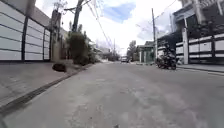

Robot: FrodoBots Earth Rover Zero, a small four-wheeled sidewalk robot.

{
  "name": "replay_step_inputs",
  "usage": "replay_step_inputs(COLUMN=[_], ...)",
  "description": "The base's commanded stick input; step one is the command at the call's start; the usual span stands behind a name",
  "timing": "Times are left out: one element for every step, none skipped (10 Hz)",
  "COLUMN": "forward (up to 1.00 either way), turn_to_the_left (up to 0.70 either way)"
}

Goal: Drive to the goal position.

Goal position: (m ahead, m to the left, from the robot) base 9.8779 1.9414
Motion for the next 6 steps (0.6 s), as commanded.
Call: replay_step_inputs(forward=[1.0, 1.0, 1.0, 1.0, 1.0, 1.0], turn_to_the_left=[0.07, 0.28, 0.36, 0.13, 0.02, 0.02])
